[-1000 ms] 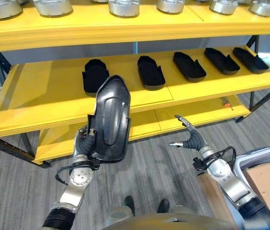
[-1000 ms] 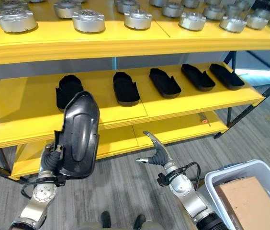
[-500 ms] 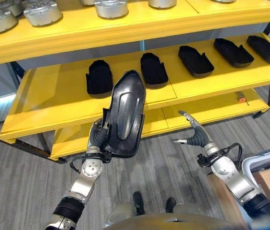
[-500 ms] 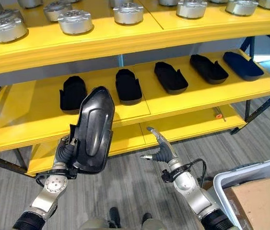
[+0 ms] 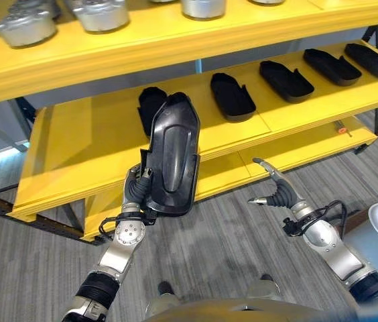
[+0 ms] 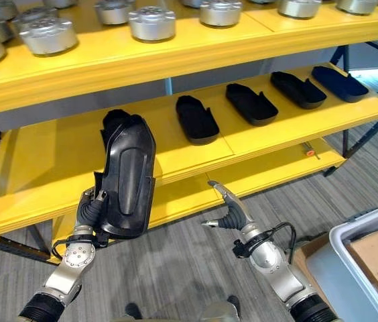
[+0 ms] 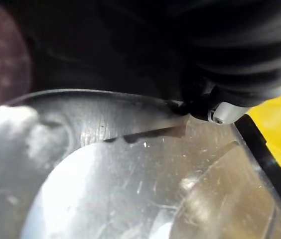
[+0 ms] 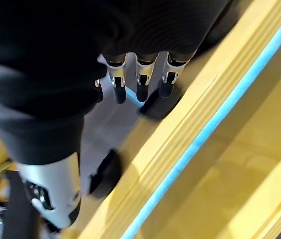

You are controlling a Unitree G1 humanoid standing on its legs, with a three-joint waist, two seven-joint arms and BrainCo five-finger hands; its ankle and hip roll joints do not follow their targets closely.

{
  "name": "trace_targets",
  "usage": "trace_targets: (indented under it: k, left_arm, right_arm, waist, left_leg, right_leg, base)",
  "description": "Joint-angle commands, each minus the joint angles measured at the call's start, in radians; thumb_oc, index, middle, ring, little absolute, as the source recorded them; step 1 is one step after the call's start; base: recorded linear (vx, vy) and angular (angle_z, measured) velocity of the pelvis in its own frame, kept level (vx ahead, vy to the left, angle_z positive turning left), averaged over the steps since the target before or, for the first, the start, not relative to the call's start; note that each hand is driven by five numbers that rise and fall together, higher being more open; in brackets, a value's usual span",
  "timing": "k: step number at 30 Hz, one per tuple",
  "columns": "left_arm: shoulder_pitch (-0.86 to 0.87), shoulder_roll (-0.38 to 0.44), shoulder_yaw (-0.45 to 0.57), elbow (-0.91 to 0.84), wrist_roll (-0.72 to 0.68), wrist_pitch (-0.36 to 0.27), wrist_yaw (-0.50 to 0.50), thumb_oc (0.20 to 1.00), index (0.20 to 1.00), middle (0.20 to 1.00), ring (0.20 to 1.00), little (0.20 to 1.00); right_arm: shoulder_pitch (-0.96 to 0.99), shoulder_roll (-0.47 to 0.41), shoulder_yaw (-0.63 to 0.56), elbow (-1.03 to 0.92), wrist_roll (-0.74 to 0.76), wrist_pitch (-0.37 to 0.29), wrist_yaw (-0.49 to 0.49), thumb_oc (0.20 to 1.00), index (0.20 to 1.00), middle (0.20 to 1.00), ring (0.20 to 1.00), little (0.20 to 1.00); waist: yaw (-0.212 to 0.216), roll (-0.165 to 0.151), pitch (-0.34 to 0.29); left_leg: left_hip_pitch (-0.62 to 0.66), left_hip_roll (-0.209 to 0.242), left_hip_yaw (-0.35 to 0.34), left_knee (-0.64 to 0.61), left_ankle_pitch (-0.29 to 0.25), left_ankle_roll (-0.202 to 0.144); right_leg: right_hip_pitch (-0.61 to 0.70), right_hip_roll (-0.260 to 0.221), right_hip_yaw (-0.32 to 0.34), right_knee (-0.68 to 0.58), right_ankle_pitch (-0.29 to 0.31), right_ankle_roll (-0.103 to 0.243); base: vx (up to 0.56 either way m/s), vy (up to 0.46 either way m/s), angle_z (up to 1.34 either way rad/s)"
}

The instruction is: Move parts from the plastic box to the shelf.

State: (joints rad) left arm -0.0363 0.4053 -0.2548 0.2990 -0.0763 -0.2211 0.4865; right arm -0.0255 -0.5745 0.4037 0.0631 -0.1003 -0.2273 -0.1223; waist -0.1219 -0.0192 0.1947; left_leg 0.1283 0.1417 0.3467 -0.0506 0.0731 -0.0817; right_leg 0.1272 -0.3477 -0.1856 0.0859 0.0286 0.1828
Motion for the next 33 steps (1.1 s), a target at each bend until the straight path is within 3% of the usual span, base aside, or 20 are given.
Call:
trace_targets:
  k: [1,7,8,9,12,14,15,16,17,18,19,20,21,22,29,31,32,33]
  left_arm:
    - [-0.055,-0.017,0.038,-0.045,0.049,-0.085,0.023,0.2,0.2,0.2,0.2,0.2]
    - [-0.063,-0.011,0.034,-0.05,0.082,-0.086,0.017,0.2,0.2,0.2,0.2,0.2]
    - [-0.06,-0.009,0.038,-0.055,0.085,-0.087,0.015,0.2,0.2,0.2,0.2,0.2]
    - [-0.044,0.001,0.058,-0.083,0.09,-0.078,0.012,0.2,0.2,0.2,0.2,0.2]
    - [-0.023,0.011,0.083,-0.115,0.082,-0.056,0.016,0.2,0.2,0.2,0.2,0.2]
    - [-0.015,0.015,0.094,-0.122,0.076,-0.052,0.017,0.2,0.2,0.2,0.2,0.2]
    - [-0.015,0.018,0.097,-0.122,0.071,-0.052,0.015,0.2,0.2,0.2,0.2,0.2]
    - [-0.021,0.023,0.098,-0.12,0.063,-0.046,0.011,0.2,0.2,0.2,0.2,0.2]
    - [-0.029,0.024,0.088,-0.125,0.045,-0.023,0.001,0.2,0.2,0.2,0.2,0.2]
    - [-0.025,0.023,0.086,-0.13,0.043,-0.021,0.001,0.2,0.2,0.2,0.2,0.2]
    - [-0.012,0.011,0.079,-0.139,0.048,-0.02,0.004,0.2,0.2,0.2,0.2,0.2]
    - [-0.007,0.004,0.075,-0.141,0.051,-0.019,0.006,0.2,0.2,0.2,0.2,0.2]
    - [0.003,-0.002,0.065,-0.145,0.052,-0.022,0.005,0.2,0.2,0.2,0.2,0.2]
    - [0.001,-0.002,0.053,-0.153,0.054,-0.021,-0.025,0.2,0.2,0.2,0.2,0.2]
    - [-0.005,-0.01,0.039,-0.133,0.067,-0.01,-0.013,0.2,0.2,0.2,0.2,0.2]
    - [-0.004,-0.012,0.032,-0.124,0.067,-0.015,0.005,0.2,0.2,0.2,0.2,0.2]
    - [-0.01,-0.009,0.019,-0.119,0.057,-0.021,0.017,0.2,0.2,0.2,0.2,0.2]
    - [-0.014,-0.009,0.016,-0.118,0.056,-0.023,0.019,0.2,0.2,0.2,0.2,0.2]
  right_arm:
    - [-0.04,-0.006,-0.025,-0.077,0.04,-0.082,-0.002,1.0,1.0,1.0,1.0,1.0]
    - [-0.067,0.037,-0.009,-0.11,0.013,-0.048,-0.016,1.0,1.0,1.0,1.0,1.0]
    - [-0.073,0.044,-0.004,-0.113,0.008,-0.045,-0.016,1.0,1.0,1.0,1.0,1.0]
    - [-0.091,0.06,0.01,-0.118,-0.006,-0.044,-0.013,1.0,1.0,1.0,1.0,1.0]
    - [-0.109,0.079,0.031,-0.135,-0.031,-0.04,-0.002,1.0,1.0,1.0,1.0,1.0]
    - [-0.118,0.086,0.043,-0.141,-0.058,-0.045,0.006,1.0,1.0,1.0,1.0,1.0]
    - [-0.123,0.085,0.048,-0.145,-0.066,-0.047,0.005,1.0,1.0,1.0,1.0,1.0]
    - [-0.125,0.079,0.054,-0.155,-0.067,-0.047,0.004,1.0,1.0,1.0,1.0,1.0]
    - [-0.119,0.055,0.049,-0.192,-0.067,-0.046,0.016,1.0,1.0,1.0,1.0,1.0]
    - [-0.118,0.05,0.043,-0.194,-0.064,-0.052,0.023,1.0,1.0,1.0,1.0,1.0]
    - [-0.115,0.037,0.03,-0.198,-0.053,-0.065,0.034,1.0,1.0,1.0,1.0,1.0]
    - [-0.112,0.032,0.024,-0.201,-0.044,-0.068,0.038,1.0,1.0,1.0,1.0,1.0]
    - [-0.102,0.028,0.017,-0.217,-0.046,-0.062,0.037,1.0,1.0,1.0,1.0,1.0]
    - [-0.078,0.026,-0.002,-0.237,-0.075,-0.056,0.017,1.0,1.0,1.0,1.0,1.0]
    - [-0.075,0.026,0.001,-0.197,-0.098,-0.092,0.012,1.0,1.0,1.0,1.0,1.0]
    - [-0.08,0.018,0.008,-0.183,-0.1,-0.103,0.005,1.0,1.0,1.0,1.0,1.0]
    - [-0.084,0.007,0.012,-0.174,-0.101,-0.11,-0.005,1.0,1.0,1.0,1.0,1.0]
    - [-0.087,0.004,0.013,-0.171,-0.103,-0.113,-0.012,1.0,1.0,1.0,1.0,1.0]
  waist:
    - [0.016,0.025,-0.047]
    - [0.071,0.001,-0.053]
    - [0.084,-0.003,-0.052]
    - [0.119,-0.011,-0.042]
    - [0.167,-0.018,-0.035]
    - [0.181,-0.016,-0.029]
    - [0.178,-0.016,-0.026]
    - [0.166,-0.017,-0.024]
    - [0.126,-0.034,-0.02]
    - [0.121,-0.037,-0.019]
    - [0.114,-0.051,-0.016]
    - [0.109,-0.057,-0.015]
    - [0.091,-0.06,-0.013]
    - [0.062,-0.056,-0.011]
    - [0.064,-0.052,-0.044]
    - [0.062,-0.048,-0.049]
    - [0.068,-0.044,-0.043]
    - [0.069,-0.047,-0.042]
  left_leg:
    - [-0.005,0.093,-0.054,0.008,0.042,-0.02]
    - [-0.001,0.013,-0.057,0.005,-0.006,0.032]
    - [-0.001,0.0,-0.05,0.003,-0.012,0.041]
    - [0.009,-0.026,-0.016,-0.005,-0.024,0.057]
    - [0.025,-0.056,0.005,-0.021,-0.051,0.068]
    - [0.033,-0.067,0.015,-0.03,-0.06,0.078]
    - [0.035,-0.07,0.015,-0.032,-0.066,0.083]
    - [0.034,-0.072,0.01,-0.032,-0.071,0.086]
    - [0.027,-0.086,0.0,-0.037,-0.057,0.091]
    - [0.03,-0.091,0.001,-0.037,-0.059,0.087]
    - [0.039,-0.106,0.006,-0.037,-0.072,0.081]
    - [0.043,-0.114,0.001,-0.037,-0.079,0.08]
    - [0.056,-0.13,-0.026,-0.037,-0.092,0.086]
    - [0.056,-0.141,-0.084,-0.037,-0.103,0.102]
    - [0.058,-0.15,-0.064,-0.017,-0.102,0.1]
    - [0.041,-0.15,-0.044,0.072,-0.147,0.096]
    - [-0.021,-0.119,-0.031,0.23,-0.098,0.061]
    - [-0.042,-0.105,-0.02,0.275,-0.072,0.052]
  right_leg:
    - [-0.014,0.115,-0.038,0.019,-0.028,-0.048]
    - [-0.004,0.066,-0.092,0.027,0.004,-0.015]
    - [-0.006,0.058,-0.113,0.035,0.016,-0.013]
    - [0.001,0.03,-0.188,0.062,0.042,-0.005]
    - [0.013,0.003,-0.274,0.107,0.086,0.025]
    - [-0.011,-0.005,-0.296,0.154,0.119,0.035]
    - [-0.03,0.007,-0.279,0.169,0.111,0.035]
    - [-0.043,0.052,-0.253,0.157,0.076,0.025]
    - [-0.077,0.205,-0.189,0.054,0.022,-0.025]
    - [-0.082,0.221,-0.19,0.024,0.023,-0.032]
    - [-0.092,0.248,-0.199,-0.065,0.061,-0.034]
    - [-0.1,0.259,-0.188,-0.101,0.09,-0.033]
    - [-0.151,0.27,-0.134,-0.115,0.144,-0.021]
    - [-0.192,0.291,-0.034,-0.097,0.14,-0.029]
    - [-0.124,0.302,-0.045,-0.096,0.084,-0.068]
    - [-0.1,0.297,-0.056,-0.09,0.054,-0.083]
    - [-0.074,0.299,-0.072,-0.092,0.03,-0.109]
    - [-0.069,0.295,-0.076,-0.095,0.027,-0.116]
  base:
    - [0.08,0.365,0.07]
    - [0.07,0.28,0.19]
    - [0.04,0.311,0.07]
    - [0.09,0.295,-0.06]
    - [0.07,0.215,-0.39]
    - [0.05,0.177,-0.61]
    - [0.05,0.113,-0.64]
    - [0.16,0.066,-0.33]
    - [0.19,0.025,-0.04]
    - [0.28,-0.014,0.64]
    - [0.24,-0.031,0.57]
    - [0.32,-0.049,0.75]
    - [0.35,-0.109,0.21]
    - [0.3,-0.124,0.21]
    - [0.2,-0.121,0.51]
    - [0.16,-0.122,-0.01]
    - [0.1,-0.164,0.09]
    - [0.09,-0.249,0.04]
